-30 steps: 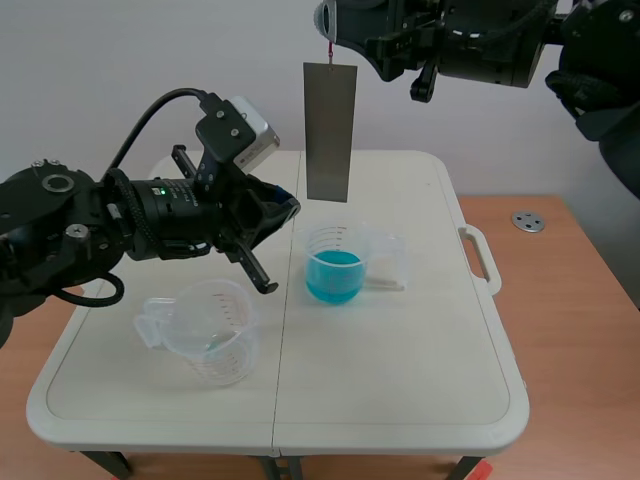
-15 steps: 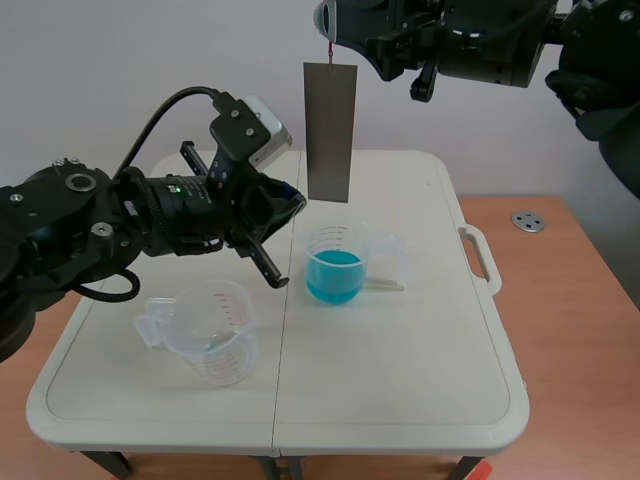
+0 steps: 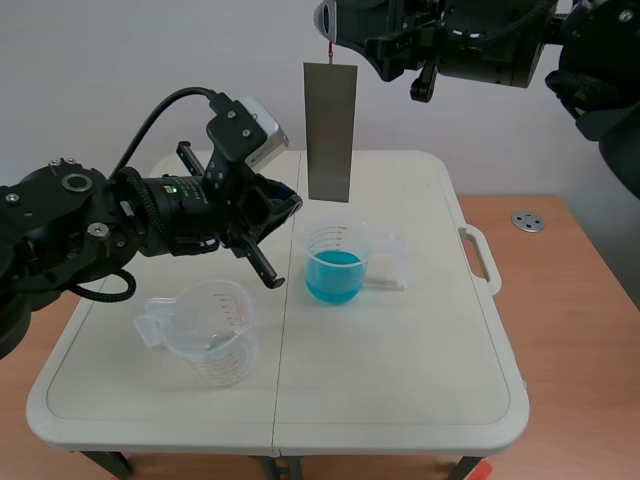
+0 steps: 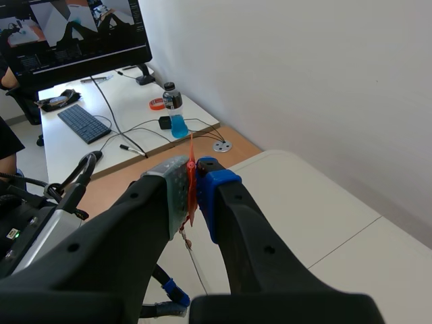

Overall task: Hold the metal plate by the orange handle, dip it into the blue solution, take it out and point at it, then put the plate back in the beaker on the left.
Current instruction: 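Raise the plate and point at it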

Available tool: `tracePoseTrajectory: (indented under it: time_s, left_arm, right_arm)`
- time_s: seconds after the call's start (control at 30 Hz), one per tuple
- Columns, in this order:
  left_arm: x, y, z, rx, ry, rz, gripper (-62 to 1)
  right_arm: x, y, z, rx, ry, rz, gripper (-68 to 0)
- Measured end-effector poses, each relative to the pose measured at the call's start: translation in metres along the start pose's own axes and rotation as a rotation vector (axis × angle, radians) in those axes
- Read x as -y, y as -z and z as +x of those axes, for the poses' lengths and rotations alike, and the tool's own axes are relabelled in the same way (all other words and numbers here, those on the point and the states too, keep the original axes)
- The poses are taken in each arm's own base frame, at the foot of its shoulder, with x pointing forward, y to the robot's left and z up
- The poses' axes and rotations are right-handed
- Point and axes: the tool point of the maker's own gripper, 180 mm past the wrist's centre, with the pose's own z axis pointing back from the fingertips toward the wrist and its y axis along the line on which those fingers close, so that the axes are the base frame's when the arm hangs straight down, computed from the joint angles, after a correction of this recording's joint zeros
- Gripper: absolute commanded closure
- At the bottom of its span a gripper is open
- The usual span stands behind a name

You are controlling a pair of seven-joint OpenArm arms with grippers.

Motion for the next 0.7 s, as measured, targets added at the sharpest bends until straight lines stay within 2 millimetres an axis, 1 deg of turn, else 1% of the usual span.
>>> tracePoseTrajectory:
  time_s: [0.1,0.13,0.2,0.27,0.37,0.47,0.57,0.7]
  left_arm:
    - [-0.008,-0.002,-0.002,0.000,-0.017,0.039,-1.5]
    - [-0.012,-0.006,-0.003,-0.002,-0.027,0.058,-1.5]
    - [-0.021,-0.019,-0.009,-0.015,-0.015,0.090,-1.5]
    - [-0.033,-0.040,-0.014,-0.027,-0.009,0.132,-1.5]
    - [-0.048,-0.077,-0.020,-0.051,0.015,0.190,-1.5]
    - [-0.057,-0.114,-0.031,-0.097,0.051,0.243,-1.5]
    - [-0.067,-0.150,-0.053,-0.186,0.059,0.312,-1.5]
    - [-0.072,-0.197,-0.094,-0.337,0.042,0.387,-1.5]
  right_arm:
    - [0.000,0.000,0.000,0.000,0.000,0.000,-1.3]
    - [0.000,0.000,0.000,0.000,0.000,0.000,-1.3]
    - [0.000,0.000,0.000,0.000,0.000,0.000,-1.3]
    - [0.000,0.000,0.000,0.000,0.000,0.000,-1.3]
    - [0.000,0.000,0.000,0.000,0.000,0.000,-1.3]
    - [0.000,0.000,0.000,0.000,0.000,0.000,-1.3]
    - [0.000,0.000,0.000,0.000,0.000,0.000,-1.3]
    - [0.000,0.000,0.000,0.000,0.000,0.000,-1.3]
